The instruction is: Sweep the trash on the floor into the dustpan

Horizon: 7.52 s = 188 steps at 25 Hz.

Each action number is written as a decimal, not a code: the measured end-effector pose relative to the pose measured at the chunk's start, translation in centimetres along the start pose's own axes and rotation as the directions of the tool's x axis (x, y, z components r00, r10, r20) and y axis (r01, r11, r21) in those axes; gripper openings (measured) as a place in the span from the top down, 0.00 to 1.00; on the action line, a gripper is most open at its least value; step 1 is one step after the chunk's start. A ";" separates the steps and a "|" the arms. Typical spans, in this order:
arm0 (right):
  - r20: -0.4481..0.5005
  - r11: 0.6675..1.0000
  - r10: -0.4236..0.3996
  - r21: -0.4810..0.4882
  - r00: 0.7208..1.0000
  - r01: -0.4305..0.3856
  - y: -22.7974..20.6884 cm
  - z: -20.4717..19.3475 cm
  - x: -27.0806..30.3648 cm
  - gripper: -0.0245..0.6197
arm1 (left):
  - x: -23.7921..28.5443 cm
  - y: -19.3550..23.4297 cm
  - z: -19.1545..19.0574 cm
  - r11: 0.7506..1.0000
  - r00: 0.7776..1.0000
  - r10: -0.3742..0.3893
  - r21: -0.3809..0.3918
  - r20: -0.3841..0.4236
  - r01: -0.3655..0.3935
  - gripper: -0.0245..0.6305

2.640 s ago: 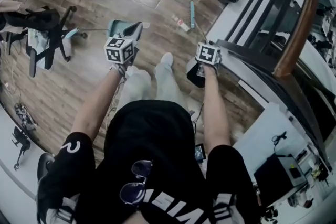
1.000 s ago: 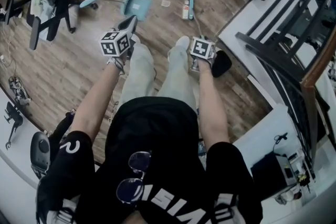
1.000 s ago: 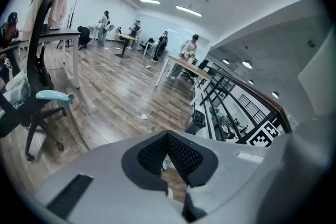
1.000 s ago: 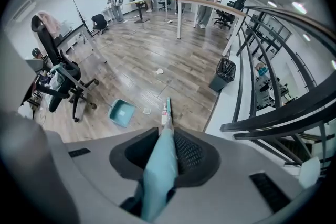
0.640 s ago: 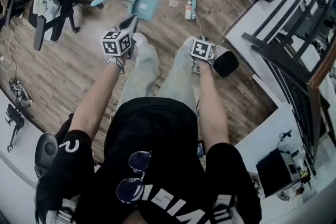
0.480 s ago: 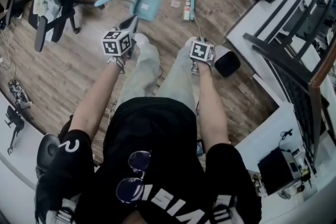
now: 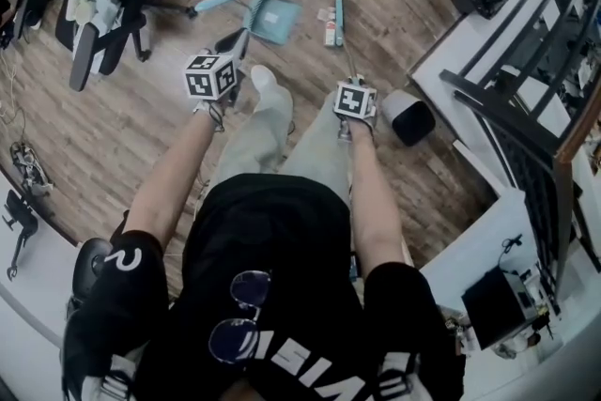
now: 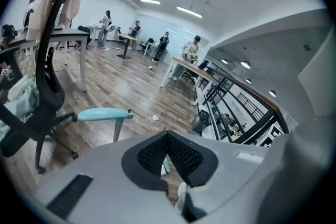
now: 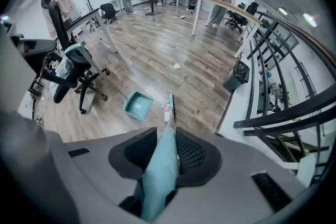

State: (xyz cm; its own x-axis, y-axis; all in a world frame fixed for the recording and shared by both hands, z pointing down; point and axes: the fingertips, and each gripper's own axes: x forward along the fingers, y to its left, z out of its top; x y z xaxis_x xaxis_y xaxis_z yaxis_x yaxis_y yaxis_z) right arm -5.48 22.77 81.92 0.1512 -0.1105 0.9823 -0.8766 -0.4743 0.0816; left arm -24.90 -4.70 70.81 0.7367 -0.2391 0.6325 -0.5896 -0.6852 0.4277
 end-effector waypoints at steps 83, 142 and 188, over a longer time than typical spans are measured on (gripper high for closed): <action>0.426 0.829 0.214 0.397 0.879 -0.395 -25.6 16.2 -15.4 0.83 | 6.4 -24.7 14.0 0.989 0.985 -0.020 0.150 0.171 -0.006 0.96; 0.042 0.936 0.159 -0.324 0.986 -0.137 -24.5 66.5 9.4 0.83 | 33.0 -7.0 35.4 0.908 0.930 0.337 -0.311 0.144 -0.281 0.97; 0.013 0.837 0.227 -0.514 0.974 -0.188 -16.8 25.7 5.0 0.83 | 10.4 -13.2 6.1 0.933 0.939 0.300 -0.256 0.168 -0.253 0.97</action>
State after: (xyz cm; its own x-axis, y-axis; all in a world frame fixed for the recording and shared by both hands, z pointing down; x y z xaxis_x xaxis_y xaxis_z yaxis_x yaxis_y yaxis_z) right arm 21.69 7.74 81.15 -0.0460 -0.2268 0.9728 -0.9969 0.0730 -0.0301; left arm -7.38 -2.33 67.79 0.5703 -0.5459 0.6138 -0.8210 -0.4026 0.4047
